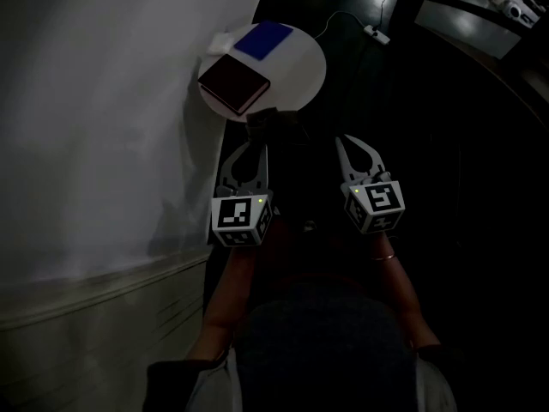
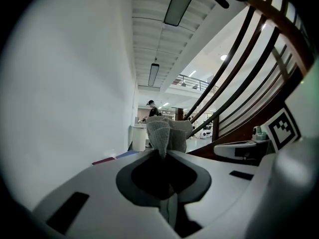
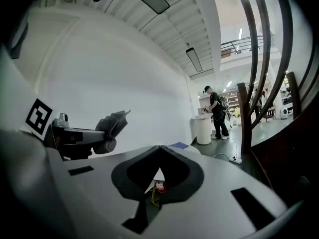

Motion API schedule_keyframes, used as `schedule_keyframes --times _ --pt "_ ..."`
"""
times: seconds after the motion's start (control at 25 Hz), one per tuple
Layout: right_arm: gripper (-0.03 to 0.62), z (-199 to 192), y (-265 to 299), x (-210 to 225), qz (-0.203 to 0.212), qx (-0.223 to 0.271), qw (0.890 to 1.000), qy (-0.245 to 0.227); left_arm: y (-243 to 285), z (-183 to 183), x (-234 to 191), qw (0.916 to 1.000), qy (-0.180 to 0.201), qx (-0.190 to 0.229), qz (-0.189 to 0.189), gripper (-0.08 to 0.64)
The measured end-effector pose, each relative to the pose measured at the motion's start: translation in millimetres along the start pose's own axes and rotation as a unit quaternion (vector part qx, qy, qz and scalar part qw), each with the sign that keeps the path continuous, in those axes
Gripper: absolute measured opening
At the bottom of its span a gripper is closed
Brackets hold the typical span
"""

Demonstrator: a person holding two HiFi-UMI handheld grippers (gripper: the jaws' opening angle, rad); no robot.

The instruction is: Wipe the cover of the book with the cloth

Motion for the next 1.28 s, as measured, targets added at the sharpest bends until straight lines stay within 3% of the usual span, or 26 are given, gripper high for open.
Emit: schedule_keyframes --times 0.52,0.92,1.28 --pt "0.029 0 -7 23 -0.012 -0.009 1.0 0.017 4 8 -4 0.9997 0.007 0.006 0.021 0.034" --pt "0.029 8 42 28 0.016 -0.007 1.0 0.003 31 8 -39 0.9988 -0.001 -0.002 0.05 0.034" --pt "0.029 13 110 39 0.025 -0.021 0.999 0.001 91 -5 -85 0.9977 -0.026 -0.015 0.06 0.034"
Point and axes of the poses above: the fingertips, and each gripper's own axes: y forward along the fingers, x to its right, z out of its top, the point moved 1 cm from there along -y, backward along the fingers
